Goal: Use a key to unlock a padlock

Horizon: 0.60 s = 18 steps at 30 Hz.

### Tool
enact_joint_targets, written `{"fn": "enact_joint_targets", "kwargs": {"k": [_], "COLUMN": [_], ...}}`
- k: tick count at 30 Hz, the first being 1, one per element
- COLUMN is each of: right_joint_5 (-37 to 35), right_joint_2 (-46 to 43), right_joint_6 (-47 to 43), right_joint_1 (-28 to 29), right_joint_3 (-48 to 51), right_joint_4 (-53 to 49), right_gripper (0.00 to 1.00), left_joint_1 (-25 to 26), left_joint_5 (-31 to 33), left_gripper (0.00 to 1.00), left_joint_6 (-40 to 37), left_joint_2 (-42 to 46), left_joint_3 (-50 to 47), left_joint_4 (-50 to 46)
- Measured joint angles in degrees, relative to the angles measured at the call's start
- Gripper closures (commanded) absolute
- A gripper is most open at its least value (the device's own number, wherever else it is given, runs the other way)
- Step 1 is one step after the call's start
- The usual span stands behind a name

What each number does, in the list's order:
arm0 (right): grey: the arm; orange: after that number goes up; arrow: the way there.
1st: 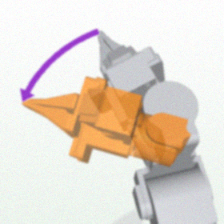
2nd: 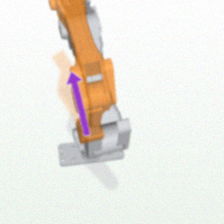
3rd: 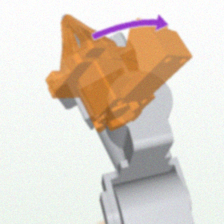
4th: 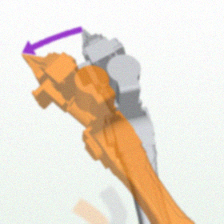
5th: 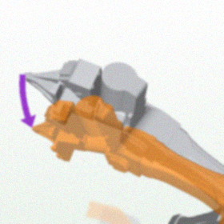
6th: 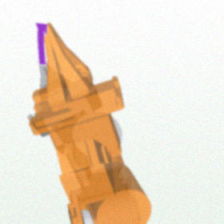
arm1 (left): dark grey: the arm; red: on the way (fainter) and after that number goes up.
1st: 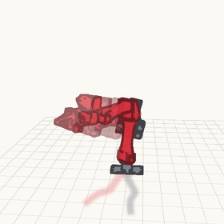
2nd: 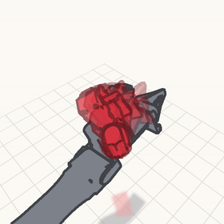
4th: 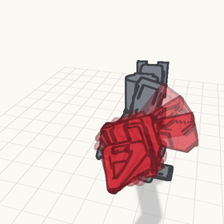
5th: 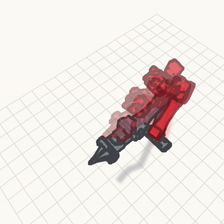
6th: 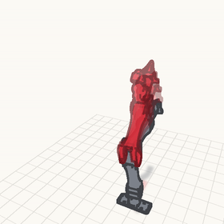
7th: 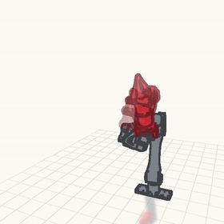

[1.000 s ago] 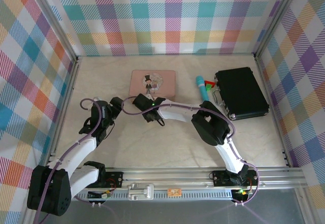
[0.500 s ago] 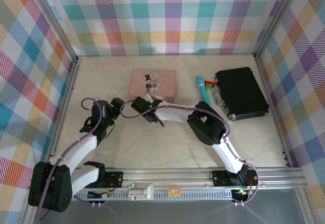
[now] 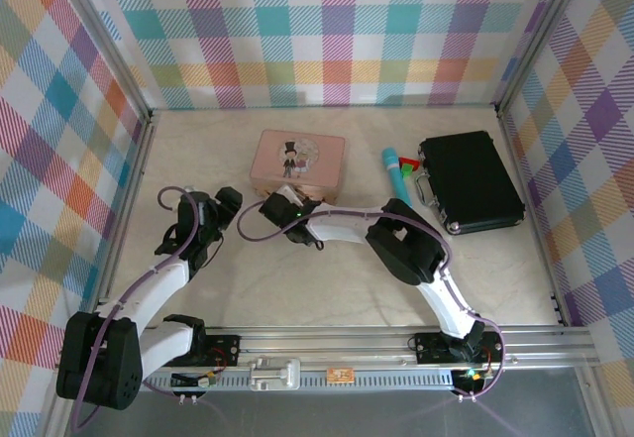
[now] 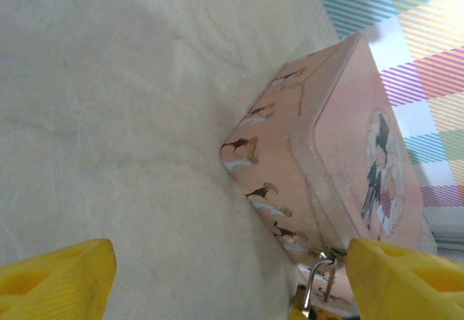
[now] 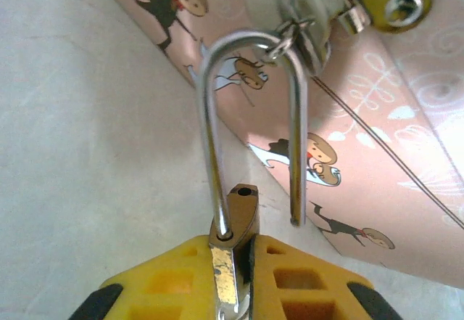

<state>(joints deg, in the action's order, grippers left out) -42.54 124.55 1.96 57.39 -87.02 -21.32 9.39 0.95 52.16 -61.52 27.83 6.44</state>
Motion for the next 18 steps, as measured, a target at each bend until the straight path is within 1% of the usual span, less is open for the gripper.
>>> {"fn": "enact_joint_targets", "kwargs": {"k": [3, 5, 7, 10, 14, 18], "right_joint_5": [7.5, 14.0, 20.9, 33.2, 47.7, 55.3], "right_joint_2": [-3.8, -6.1, -7.4, -8.9, -9.1, -8.7], "right_joint_6": [-3.5, -5.8, -7.2, -7.6, -6.9, -5.8], "right_joint_1": [-1.5, -3.1, -5.2, -9.6, -14.8, -16.7], "right_joint_3": [3.4, 4.7, 4.9, 4.9, 4.8, 4.3], "right_joint_4": [2.4, 2.6, 2.5, 2.3, 2.2, 2.0], "right_gripper": [0.99, 1.00, 1.00, 1.00, 1.00, 1.00], "left_joint_1": [-0.2, -0.3, -0.5, -0.4, 1.9, 6.8], "left_joint_5": [-0.1, -1.1, -3.3, -7.8, -10.5, -10.6], "left_gripper": [0.18, 0.23, 0.28, 0.31, 0.30, 0.31], "left_joint_6": [-1.7, -3.2, -4.0, -4.1, -3.8, -3.5], "left_joint_2": [-1.0, -2.3, -4.0, -6.5, -7.2, -9.4], "left_joint_3": [1.5, 2.2, 2.5, 1.7, -1.0, -1.4], "left_joint_4": [1.4, 3.3, 5.6, 10.8, 16.5, 19.8]}}
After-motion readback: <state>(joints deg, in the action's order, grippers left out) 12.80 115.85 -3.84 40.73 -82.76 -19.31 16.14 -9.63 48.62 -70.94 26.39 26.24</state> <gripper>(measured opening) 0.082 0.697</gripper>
